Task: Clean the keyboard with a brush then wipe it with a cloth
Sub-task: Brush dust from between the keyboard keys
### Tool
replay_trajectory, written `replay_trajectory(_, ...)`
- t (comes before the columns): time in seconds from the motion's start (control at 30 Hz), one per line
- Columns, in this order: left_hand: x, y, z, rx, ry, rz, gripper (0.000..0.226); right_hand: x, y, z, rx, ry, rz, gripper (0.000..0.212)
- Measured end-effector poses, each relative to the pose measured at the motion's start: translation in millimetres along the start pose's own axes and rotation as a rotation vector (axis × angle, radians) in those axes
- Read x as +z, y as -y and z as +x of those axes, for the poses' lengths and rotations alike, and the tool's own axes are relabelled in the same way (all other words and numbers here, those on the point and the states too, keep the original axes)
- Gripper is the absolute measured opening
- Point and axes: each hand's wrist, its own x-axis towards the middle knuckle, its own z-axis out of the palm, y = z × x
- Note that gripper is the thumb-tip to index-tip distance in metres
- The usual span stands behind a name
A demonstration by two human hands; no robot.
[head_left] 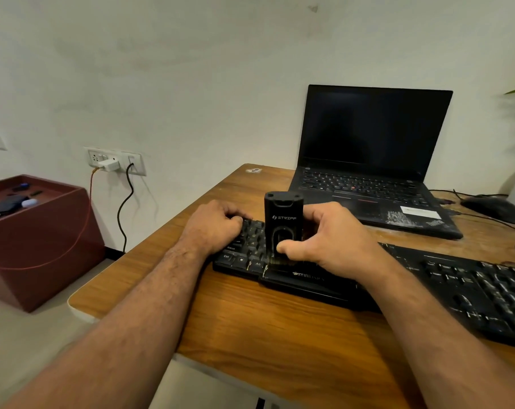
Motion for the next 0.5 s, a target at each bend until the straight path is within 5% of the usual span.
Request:
replay_trajectory(0.3, -0.1, -0.6, 0.3, -0.007, 0.000, -0.011, 0.023, -23.5, -3.3, -2.4, 0.046, 0.181, -0.018, 0.025)
replay_trajectory(0.5, -0.2, 1.5, 0.2, 0.015, -0.024, 0.035, 0.025, 1.4, 6.4, -2.7, -0.023, 0.144, -0.020, 0.032)
